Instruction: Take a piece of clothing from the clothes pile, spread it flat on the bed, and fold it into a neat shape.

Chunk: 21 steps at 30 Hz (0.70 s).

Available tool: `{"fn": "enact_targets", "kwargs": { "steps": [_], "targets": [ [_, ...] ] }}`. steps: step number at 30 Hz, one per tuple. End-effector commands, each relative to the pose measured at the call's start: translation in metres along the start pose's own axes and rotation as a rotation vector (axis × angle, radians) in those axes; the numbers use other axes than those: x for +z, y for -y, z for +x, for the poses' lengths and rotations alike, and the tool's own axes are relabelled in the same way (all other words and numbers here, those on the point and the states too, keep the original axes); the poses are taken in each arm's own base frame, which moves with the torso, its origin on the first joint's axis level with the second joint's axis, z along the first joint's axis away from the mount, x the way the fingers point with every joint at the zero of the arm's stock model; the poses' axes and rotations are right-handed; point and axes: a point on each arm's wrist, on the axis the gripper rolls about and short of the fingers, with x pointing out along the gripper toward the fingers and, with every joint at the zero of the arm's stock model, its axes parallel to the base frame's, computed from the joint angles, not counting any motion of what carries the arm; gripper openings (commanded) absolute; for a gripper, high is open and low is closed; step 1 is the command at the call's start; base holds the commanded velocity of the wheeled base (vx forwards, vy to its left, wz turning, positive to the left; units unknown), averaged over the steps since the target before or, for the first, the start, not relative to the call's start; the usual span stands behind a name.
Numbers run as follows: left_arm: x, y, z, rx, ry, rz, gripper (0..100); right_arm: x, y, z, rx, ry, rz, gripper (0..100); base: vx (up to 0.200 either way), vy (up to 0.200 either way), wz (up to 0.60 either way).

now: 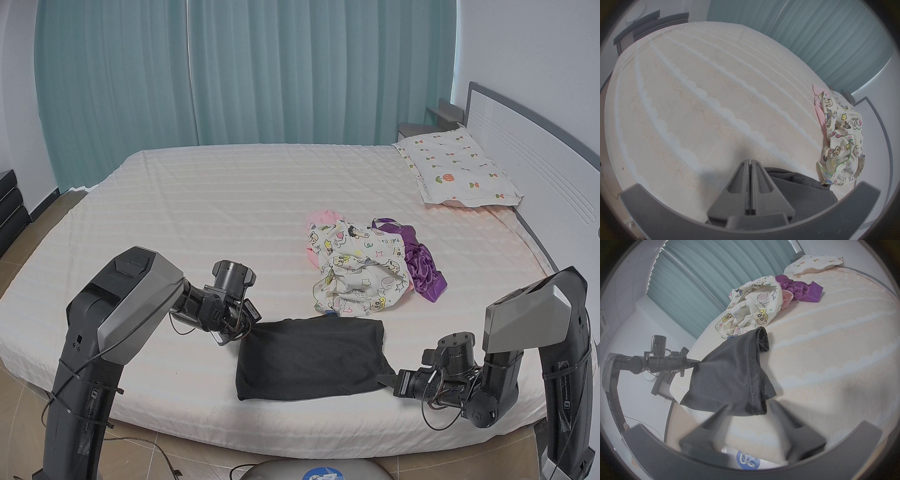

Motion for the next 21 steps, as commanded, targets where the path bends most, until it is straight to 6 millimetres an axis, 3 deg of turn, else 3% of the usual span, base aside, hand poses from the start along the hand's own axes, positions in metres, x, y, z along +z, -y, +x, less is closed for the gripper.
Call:
{"fn": "enact_targets", "kwargs": {
  "steps": [1, 21],
  "targets": [
    [0.0, 0.0, 0.0, 0.0, 0.003, -0.001, 0, -0.003, 0.001, -0.003, -0.005, -0.013, 0.003, 0, 0.0, 0.0, 0.0],
    [-0.001, -0.005, 0.0, 0.038, -0.01, 0.002, 0, -0.005, 0.006, -0.023, -0.015, -0.047, 0.022, 0, 0.0, 0.0, 0.0]
  ]
}}
